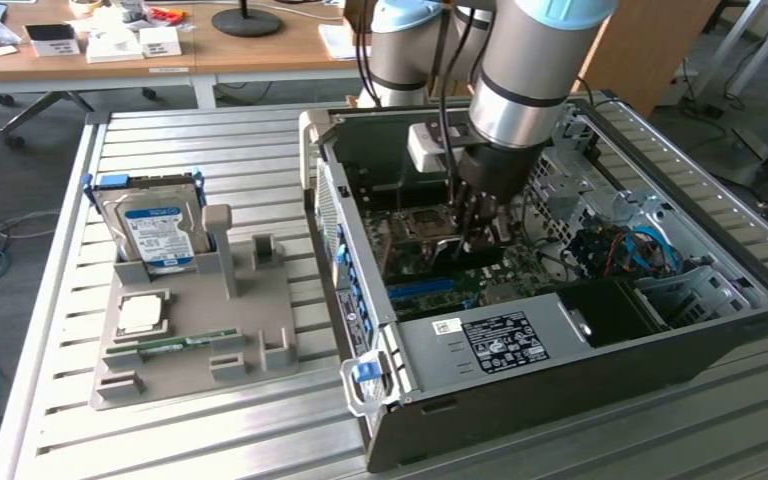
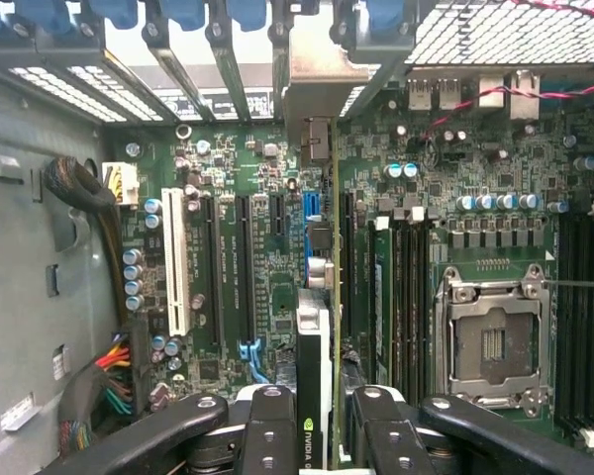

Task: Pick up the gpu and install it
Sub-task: 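Insert the gpu into the slot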

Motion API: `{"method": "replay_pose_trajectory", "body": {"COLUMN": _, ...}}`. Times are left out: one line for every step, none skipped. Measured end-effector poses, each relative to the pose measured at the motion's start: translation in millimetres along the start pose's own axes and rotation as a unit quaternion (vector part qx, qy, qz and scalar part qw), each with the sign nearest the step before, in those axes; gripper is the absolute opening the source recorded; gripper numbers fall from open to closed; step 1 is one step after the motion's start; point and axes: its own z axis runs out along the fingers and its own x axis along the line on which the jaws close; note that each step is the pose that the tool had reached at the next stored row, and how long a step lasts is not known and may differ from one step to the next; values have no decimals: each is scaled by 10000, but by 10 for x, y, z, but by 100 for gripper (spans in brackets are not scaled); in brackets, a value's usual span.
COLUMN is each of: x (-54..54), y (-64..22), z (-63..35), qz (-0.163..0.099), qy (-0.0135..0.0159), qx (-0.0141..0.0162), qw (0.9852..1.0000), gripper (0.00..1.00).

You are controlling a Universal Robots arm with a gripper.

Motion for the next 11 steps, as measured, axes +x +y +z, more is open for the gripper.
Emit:
{"method": "replay_pose_trajectory", "body": {"x": 1, "y": 8, "z": 0, "qz": 0, "qy": 0, "qx": 2, "qw": 10000, "gripper": 27}}
{"method": "replay_pose_trajectory", "body": {"x": 1, "y": 11, "z": 1, "qz": 0, "qy": -1, "qx": 4, "qw": 10000, "gripper": 27}}
{"method": "replay_pose_trajectory", "body": {"x": 2, "y": 12, "z": 3, "qz": -1, "qy": -2, "qx": 6, "qw": 10000, "gripper": 27}}
{"method": "replay_pose_trajectory", "body": {"x": 4, "y": 15, "z": 5, "qz": -1, "qy": -1, "qx": 7, "qw": 10000, "gripper": 27}}
{"method": "replay_pose_trajectory", "body": {"x": 5, "y": 20, "z": 8, "qz": 0, "qy": -1, "qx": 9, "qw": 10000, "gripper": 27}}
{"method": "replay_pose_trajectory", "body": {"x": 7, "y": 22, "z": 11, "qz": 0, "qy": 0, "qx": 11, "qw": 10000, "gripper": 27}}
{"method": "replay_pose_trajectory", "body": {"x": 8, "y": 23, "z": 13, "qz": -2, "qy": 0, "qx": 11, "qw": 10000, "gripper": 27}}
{"method": "replay_pose_trajectory", "body": {"x": 10, "y": 25, "z": 16, "qz": -2, "qy": -1, "qx": 13, "qw": 10000, "gripper": 27}}
{"method": "replay_pose_trajectory", "body": {"x": 11, "y": 26, "z": 18, "qz": -1, "qy": -1, "qx": 13, "qw": 10000, "gripper": 27}}
{"method": "replay_pose_trajectory", "body": {"x": 11, "y": 30, "z": 22, "qz": 0, "qy": -1, "qx": 15, "qw": 10000, "gripper": 27}}
{"method": "replay_pose_trajectory", "body": {"x": 12, "y": 34, "z": 31, "qz": 0, "qy": -1, "qx": 17, "qw": 10000, "gripper": 27}}
